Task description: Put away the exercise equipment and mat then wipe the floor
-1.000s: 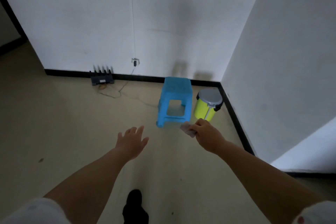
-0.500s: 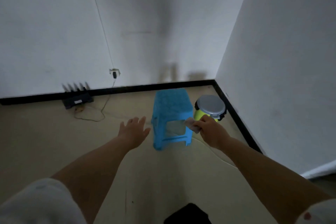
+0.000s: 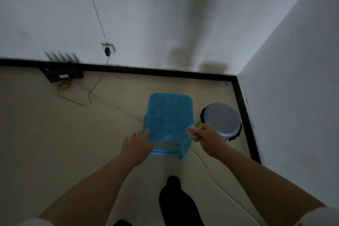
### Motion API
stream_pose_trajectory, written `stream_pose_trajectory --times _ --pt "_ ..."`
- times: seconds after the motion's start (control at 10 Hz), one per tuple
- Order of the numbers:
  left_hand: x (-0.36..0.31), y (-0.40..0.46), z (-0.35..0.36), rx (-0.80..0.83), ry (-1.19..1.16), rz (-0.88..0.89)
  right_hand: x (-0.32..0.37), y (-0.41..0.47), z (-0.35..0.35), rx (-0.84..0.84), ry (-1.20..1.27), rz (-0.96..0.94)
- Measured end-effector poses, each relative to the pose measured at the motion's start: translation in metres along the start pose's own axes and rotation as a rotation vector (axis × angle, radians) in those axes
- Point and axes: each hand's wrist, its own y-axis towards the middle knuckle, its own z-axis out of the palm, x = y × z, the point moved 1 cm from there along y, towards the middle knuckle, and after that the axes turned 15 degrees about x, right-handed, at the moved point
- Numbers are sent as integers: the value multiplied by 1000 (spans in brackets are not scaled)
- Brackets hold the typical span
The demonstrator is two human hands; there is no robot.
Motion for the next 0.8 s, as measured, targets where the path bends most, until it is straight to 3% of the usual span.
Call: stream_pose_trajectory --times 0.2,0.4,0.5,0.6,0.7,0.8 --pt "-12 125 38 76 -41 -1 -43 144 26 35 -4 -64" --pt "11 246 103 -54 9 45 -69 245 117 -29 -28 -71" --pt "22 267 136 -206 65 67 -70 252 161 -179 9 -43" --pt "24 269 145 -209 81 45 -74 244 177 -290 -25 -37" --pt "20 263 125 -114 66 39 -74 242 157 -187 -110 -63" --pt "22 253 95 104 16 42 -59 235 126 32 -155 -48"
